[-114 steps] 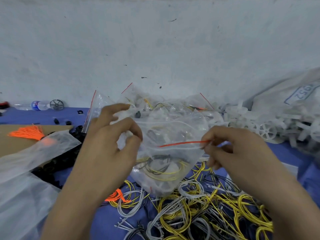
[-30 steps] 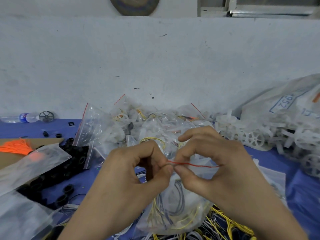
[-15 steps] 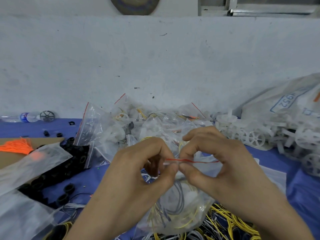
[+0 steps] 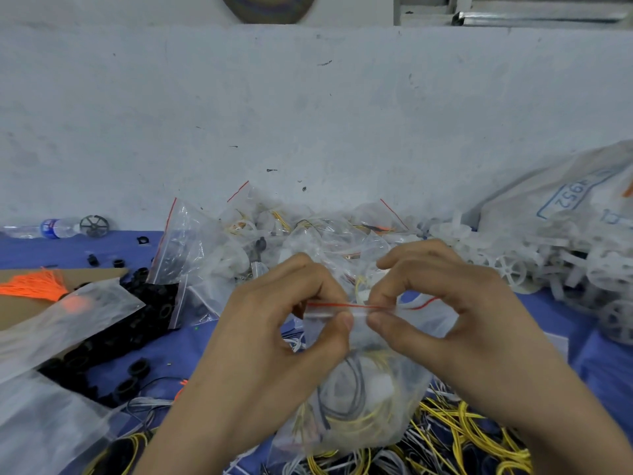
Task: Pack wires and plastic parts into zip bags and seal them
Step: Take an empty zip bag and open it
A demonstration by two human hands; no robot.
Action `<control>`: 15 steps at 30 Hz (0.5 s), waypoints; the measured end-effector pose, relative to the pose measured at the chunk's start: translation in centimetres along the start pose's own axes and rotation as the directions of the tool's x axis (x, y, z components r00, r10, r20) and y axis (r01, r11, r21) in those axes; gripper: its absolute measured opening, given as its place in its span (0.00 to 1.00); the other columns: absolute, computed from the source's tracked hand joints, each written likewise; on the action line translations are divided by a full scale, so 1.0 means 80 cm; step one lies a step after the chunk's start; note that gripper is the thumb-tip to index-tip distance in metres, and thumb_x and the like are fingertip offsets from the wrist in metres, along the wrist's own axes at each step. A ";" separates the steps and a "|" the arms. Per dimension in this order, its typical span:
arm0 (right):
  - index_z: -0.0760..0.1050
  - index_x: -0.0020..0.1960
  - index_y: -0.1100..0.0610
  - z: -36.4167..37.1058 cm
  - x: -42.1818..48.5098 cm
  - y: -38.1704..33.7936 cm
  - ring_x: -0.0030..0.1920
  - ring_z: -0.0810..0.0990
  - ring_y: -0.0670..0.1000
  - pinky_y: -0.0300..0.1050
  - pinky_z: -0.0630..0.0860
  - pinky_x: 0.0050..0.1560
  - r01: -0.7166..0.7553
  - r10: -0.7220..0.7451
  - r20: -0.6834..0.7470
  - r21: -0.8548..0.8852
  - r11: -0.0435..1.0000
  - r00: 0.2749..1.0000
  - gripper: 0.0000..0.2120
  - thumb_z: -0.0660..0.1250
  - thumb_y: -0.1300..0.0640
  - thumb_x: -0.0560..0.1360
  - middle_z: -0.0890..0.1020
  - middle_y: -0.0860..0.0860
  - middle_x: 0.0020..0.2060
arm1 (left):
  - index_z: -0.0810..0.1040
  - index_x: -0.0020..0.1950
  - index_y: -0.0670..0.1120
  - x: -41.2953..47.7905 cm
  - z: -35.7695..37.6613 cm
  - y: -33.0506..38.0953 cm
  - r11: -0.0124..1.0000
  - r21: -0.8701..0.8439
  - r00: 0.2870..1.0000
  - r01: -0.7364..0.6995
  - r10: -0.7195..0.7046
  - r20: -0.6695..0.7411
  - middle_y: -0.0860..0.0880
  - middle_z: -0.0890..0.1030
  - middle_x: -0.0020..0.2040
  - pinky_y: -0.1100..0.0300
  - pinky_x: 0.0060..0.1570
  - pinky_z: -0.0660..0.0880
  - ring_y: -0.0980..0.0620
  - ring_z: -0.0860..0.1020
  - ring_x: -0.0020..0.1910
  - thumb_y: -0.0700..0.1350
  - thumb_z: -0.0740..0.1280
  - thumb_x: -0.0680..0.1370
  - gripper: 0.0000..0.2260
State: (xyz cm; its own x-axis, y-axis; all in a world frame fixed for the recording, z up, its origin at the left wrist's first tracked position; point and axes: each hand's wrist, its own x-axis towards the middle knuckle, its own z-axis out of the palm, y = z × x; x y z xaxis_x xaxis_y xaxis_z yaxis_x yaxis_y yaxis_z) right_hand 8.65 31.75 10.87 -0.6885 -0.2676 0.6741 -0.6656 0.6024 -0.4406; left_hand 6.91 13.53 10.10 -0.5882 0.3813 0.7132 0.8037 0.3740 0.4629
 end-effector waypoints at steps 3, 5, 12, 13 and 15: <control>0.76 0.37 0.48 0.005 0.002 0.000 0.54 0.76 0.45 0.33 0.68 0.51 0.023 -0.023 0.002 0.006 1.000 1.000 0.04 0.71 0.54 0.68 0.80 0.43 0.38 | 0.77 0.36 0.50 0.001 0.004 -0.001 1.000 -0.003 1.000 0.011 -0.011 0.017 0.53 0.75 0.35 0.67 0.36 0.67 0.57 0.74 0.36 0.51 0.64 0.71 0.06; 0.76 0.37 0.46 0.007 0.002 0.002 0.55 0.75 0.43 0.38 0.68 0.54 0.022 -0.023 -0.008 -0.030 0.999 1.000 0.04 0.70 0.52 0.68 0.79 0.42 0.39 | 0.76 0.35 0.49 0.002 0.004 -0.001 1.000 0.027 1.000 -0.005 0.005 0.004 0.52 0.74 0.35 0.67 0.34 0.66 0.55 0.74 0.35 0.49 0.64 0.71 0.07; 0.79 0.37 0.48 0.009 0.004 0.008 0.56 0.76 0.43 0.47 0.70 0.55 0.036 -0.037 -0.043 -0.026 0.999 0.998 0.03 0.70 0.54 0.69 0.81 0.41 0.37 | 0.73 0.34 0.51 0.004 0.006 0.002 0.999 0.034 0.998 0.012 -0.010 -0.068 0.53 0.73 0.33 0.72 0.34 0.64 0.57 0.71 0.33 0.49 0.64 0.69 0.05; 0.79 0.37 0.48 0.011 0.004 0.008 0.56 0.76 0.44 0.47 0.70 0.55 0.042 -0.043 -0.040 -0.022 0.999 0.998 0.02 0.71 0.54 0.69 0.81 0.41 0.36 | 0.74 0.34 0.50 0.004 0.007 0.002 0.999 0.042 0.998 0.017 -0.015 -0.060 0.53 0.73 0.33 0.73 0.34 0.64 0.56 0.72 0.33 0.50 0.64 0.68 0.05; 0.80 0.37 0.47 0.011 0.005 0.009 0.57 0.75 0.43 0.51 0.71 0.56 0.037 -0.038 -0.038 -0.027 0.999 0.999 0.02 0.71 0.52 0.68 0.81 0.41 0.36 | 0.74 0.34 0.50 0.004 0.007 0.002 0.998 0.055 0.999 0.019 -0.017 -0.043 0.53 0.73 0.34 0.73 0.34 0.63 0.55 0.73 0.34 0.50 0.63 0.69 0.06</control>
State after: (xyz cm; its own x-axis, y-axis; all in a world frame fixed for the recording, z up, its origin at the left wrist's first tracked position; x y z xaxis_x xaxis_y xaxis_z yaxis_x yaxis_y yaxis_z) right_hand 7.65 31.41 10.27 -0.6509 -0.2614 0.7127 -0.6826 0.6124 -0.3988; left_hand 6.76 14.18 10.11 -0.5974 0.3381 0.7272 0.7859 0.4275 0.4468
